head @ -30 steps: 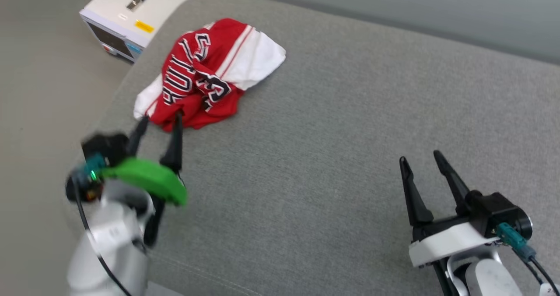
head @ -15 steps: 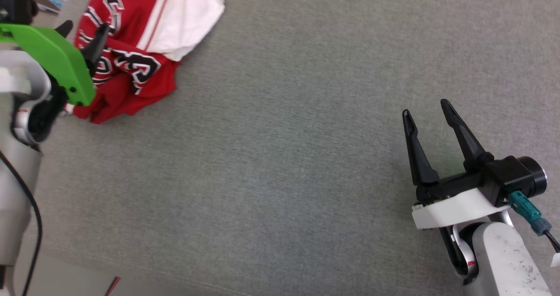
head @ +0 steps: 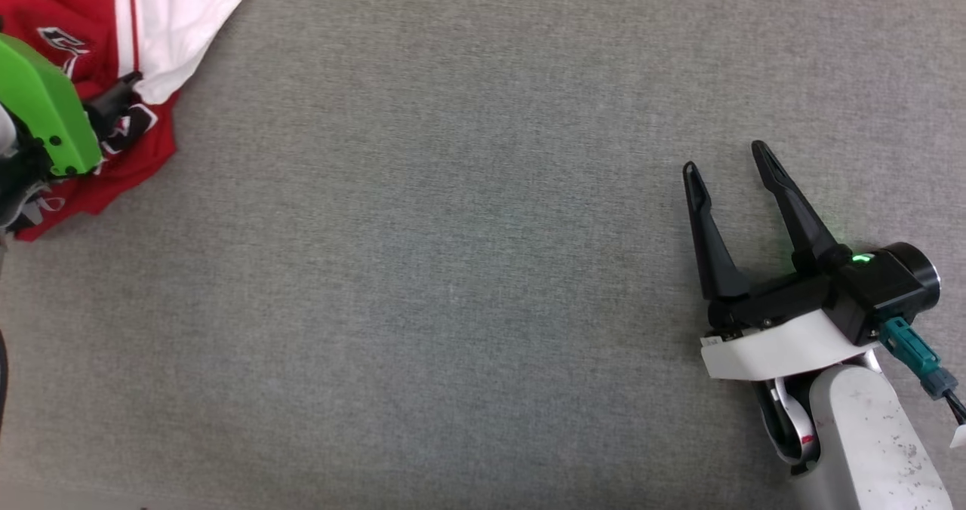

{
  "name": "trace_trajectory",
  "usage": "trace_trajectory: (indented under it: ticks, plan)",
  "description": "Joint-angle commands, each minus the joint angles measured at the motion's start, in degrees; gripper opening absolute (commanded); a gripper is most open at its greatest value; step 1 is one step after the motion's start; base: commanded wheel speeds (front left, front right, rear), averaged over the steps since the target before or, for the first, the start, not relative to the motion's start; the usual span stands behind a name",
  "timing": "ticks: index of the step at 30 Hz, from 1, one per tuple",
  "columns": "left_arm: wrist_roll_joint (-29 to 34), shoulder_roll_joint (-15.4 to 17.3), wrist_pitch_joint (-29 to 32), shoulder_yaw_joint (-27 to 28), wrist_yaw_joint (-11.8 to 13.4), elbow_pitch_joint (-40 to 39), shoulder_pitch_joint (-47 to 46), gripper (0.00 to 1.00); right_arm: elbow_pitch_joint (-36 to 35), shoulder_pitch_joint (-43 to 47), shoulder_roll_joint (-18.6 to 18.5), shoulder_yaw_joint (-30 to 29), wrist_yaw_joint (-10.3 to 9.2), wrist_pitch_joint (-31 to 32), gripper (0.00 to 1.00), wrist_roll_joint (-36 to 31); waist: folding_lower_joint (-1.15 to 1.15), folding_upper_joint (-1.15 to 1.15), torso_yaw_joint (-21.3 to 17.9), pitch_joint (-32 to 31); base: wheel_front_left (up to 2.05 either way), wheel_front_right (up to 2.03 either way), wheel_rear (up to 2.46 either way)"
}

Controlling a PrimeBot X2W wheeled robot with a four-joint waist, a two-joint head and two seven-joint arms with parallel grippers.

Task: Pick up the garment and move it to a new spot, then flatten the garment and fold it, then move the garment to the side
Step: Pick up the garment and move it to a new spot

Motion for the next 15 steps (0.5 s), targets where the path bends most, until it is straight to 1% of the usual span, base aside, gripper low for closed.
trace_trajectory:
  ticks: [1,2,3,6,12,15]
  plan:
    - [-0.7,-0.2,1.1,-1.2,-0.2,1.1,0.1,1.00,0.1,-0.6,-0.2,-0.2,-0.04,-0.1,1.00,0.0,-0.01,-0.01,-1.5,1.3,0.00,0.00,0.00]
    - [-1.1,-0.2,1.3,-1.5,-0.2,1.4,0.3,0.40,0.0,-0.5,-0.2,-0.3,-0.04,-0.1,1.00,0.0,-0.01,-0.01,-1.5,1.3,0.00,0.00,0.00]
    - [-1.6,-0.3,1.1,-1.8,-0.2,1.6,0.4,0.00,0.0,-0.4,-0.2,-0.4,-0.04,-0.1,1.00,-0.1,-0.01,-0.01,-1.5,1.2,0.00,0.00,0.00]
    - [-2.4,-0.5,-1.6,-2.3,-0.2,1.4,0.6,0.00,0.3,-0.1,-0.3,-0.9,-0.04,-0.1,1.00,-0.2,-0.01,-0.01,-1.3,0.4,0.00,0.00,0.00]
    - [-1.4,0.4,-11.2,-3.3,-0.2,-0.3,1.3,0.00,1.3,0.3,-0.1,-1.3,-0.04,-0.1,1.00,0.0,-0.01,-0.01,-0.4,-3.7,0.00,0.00,0.00]
    - [-1.1,0.1,-16.8,-2.1,-0.1,-0.1,1.3,0.00,2.4,1.0,0.3,-1.8,-0.04,-0.1,1.00,0.8,-0.01,-0.01,0.2,-6.4,0.00,0.00,0.00]
